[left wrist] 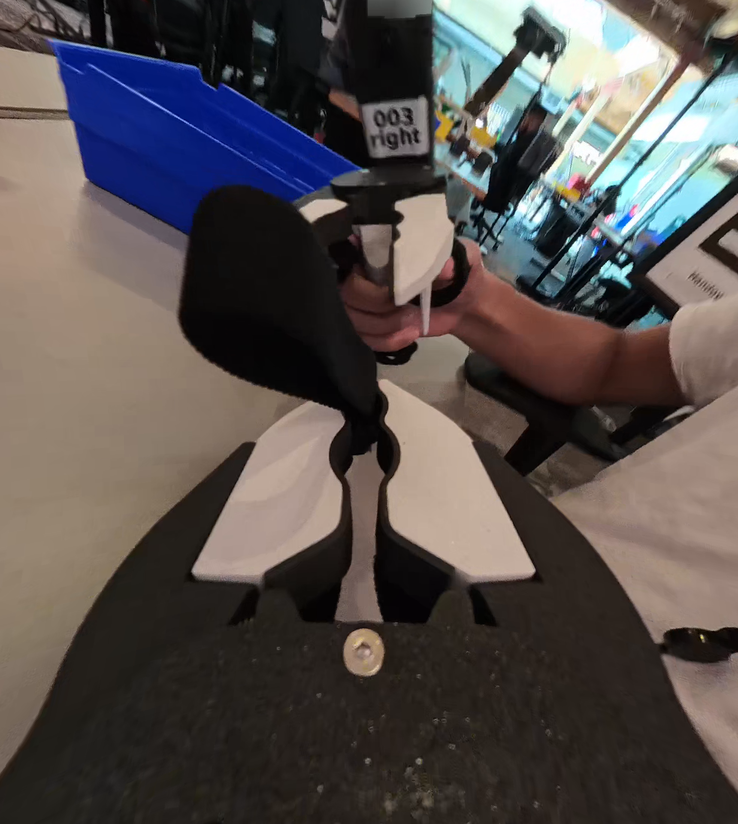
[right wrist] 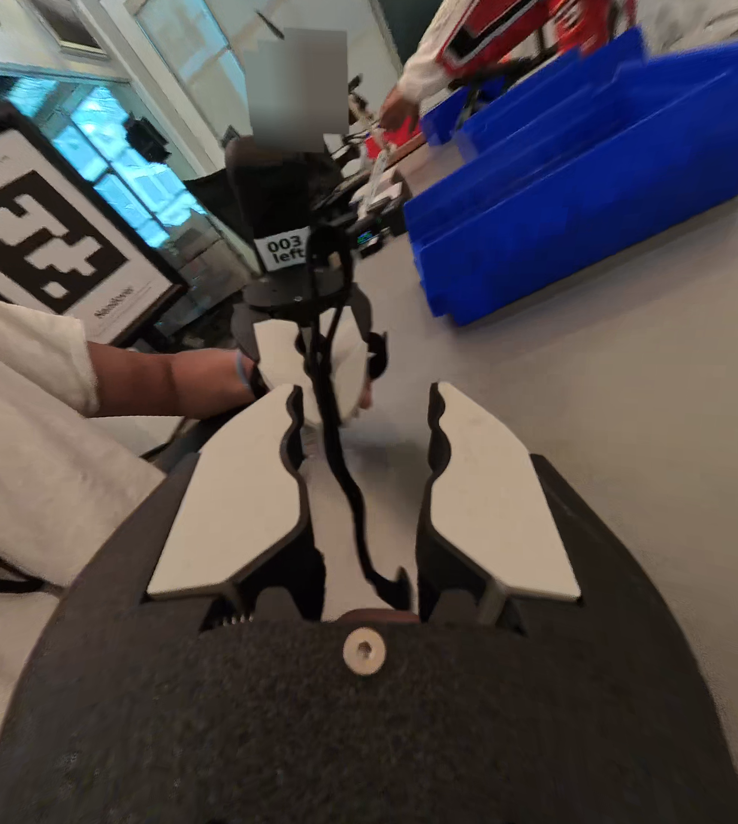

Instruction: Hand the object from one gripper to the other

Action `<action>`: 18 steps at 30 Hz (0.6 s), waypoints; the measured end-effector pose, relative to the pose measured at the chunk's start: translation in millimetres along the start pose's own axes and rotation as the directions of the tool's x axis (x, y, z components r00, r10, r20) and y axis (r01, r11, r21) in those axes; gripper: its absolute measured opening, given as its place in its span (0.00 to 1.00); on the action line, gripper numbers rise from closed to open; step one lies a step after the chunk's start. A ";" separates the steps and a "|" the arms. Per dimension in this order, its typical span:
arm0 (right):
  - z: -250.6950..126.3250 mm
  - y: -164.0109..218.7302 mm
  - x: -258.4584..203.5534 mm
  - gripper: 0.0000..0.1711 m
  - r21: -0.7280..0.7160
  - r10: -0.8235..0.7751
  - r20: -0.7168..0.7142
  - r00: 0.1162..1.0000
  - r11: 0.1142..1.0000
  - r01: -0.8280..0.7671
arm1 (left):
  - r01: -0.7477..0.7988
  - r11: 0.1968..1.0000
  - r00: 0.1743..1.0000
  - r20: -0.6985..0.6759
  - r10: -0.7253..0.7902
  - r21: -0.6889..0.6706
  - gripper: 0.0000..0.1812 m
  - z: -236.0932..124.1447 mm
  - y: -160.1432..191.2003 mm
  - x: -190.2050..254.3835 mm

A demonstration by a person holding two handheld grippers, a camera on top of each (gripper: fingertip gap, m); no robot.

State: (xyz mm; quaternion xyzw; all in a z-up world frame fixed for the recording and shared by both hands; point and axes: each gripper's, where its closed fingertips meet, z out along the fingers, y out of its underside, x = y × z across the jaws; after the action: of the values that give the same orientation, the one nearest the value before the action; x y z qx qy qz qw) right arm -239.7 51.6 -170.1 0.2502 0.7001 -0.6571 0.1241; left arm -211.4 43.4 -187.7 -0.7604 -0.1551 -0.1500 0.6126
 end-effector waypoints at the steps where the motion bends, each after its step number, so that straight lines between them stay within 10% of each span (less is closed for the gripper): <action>1: 9.1 2.7 -8.8 0.32 -0.019 0.039 0.048 0.998 0.999 -0.038 | -0.021 1.000 1.000 0.001 0.021 -0.017 0.03 4.0 1.6 4.3; 6: 37.5 1.1 -31.2 0.26 -0.090 0.015 0.099 0.995 0.996 -0.006 | -0.075 0.994 0.997 0.015 0.076 -0.084 0.03 17.6 10.3 13.8; 8: 38.5 2.9 -34.9 0.04 -0.125 -0.043 0.106 0.993 0.991 0.056 | -0.083 0.991 0.996 0.024 0.086 -0.103 0.03 19.9 14.1 14.3; 18: 25.1 -3.0 -29.6 0.03 -0.084 -0.147 0.027 0.989 0.985 0.149 | -0.095 0.995 0.994 0.056 0.097 -0.036 0.16 18.9 6.1 12.2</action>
State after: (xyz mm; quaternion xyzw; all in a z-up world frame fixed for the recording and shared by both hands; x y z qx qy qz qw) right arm -220.2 21.4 -155.3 0.1849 0.7429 -0.6366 0.0928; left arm -197.1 61.3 -191.8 -0.7810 -0.1333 -0.1009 0.6018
